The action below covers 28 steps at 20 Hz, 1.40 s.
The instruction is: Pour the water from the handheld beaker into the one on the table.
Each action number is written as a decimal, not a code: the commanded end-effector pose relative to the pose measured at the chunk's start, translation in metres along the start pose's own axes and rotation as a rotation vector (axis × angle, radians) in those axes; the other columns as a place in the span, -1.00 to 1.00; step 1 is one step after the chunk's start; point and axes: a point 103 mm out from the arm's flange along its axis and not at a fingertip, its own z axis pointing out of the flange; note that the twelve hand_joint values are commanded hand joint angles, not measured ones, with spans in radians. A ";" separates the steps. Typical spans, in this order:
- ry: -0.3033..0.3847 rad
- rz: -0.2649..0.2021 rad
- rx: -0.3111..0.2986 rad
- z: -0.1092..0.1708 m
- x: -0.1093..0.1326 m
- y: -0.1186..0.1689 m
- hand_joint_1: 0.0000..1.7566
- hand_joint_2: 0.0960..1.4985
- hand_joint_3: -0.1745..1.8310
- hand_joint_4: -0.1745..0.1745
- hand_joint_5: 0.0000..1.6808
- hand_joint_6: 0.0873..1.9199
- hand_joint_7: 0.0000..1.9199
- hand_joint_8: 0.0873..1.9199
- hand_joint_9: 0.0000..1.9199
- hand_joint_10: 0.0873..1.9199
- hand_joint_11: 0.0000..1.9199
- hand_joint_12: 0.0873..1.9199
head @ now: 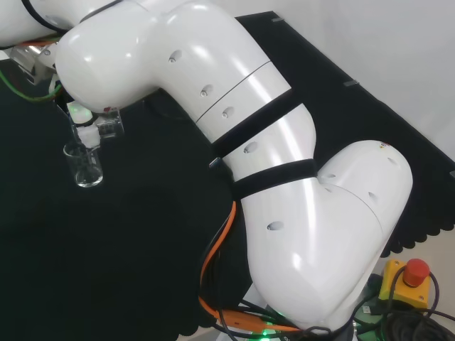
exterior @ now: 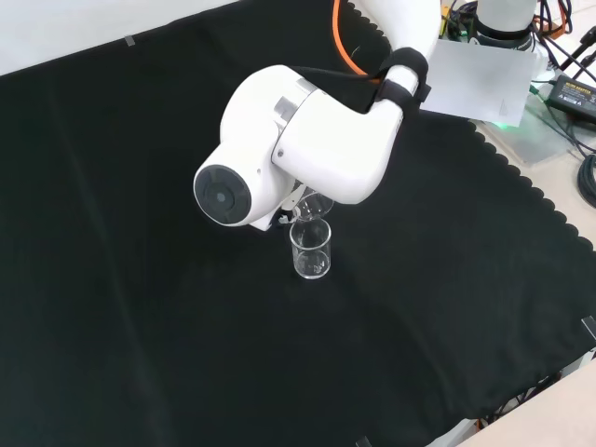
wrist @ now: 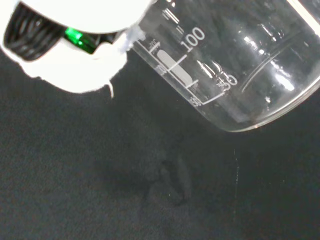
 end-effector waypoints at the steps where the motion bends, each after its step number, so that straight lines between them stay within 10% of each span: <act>1: -0.005 0.000 0.018 0.002 0.000 0.000 0.31 -0.20 -0.23 1.00 0.62 -0.57 0.89 -1.00 0.80 -1.00 0.35 -0.21; 28: 0.027 -0.037 -0.072 0.003 -0.009 -0.009 0.31 -0.20 -0.23 1.00 0.62 -0.56 0.89 -1.00 0.80 -1.00 0.35 -0.21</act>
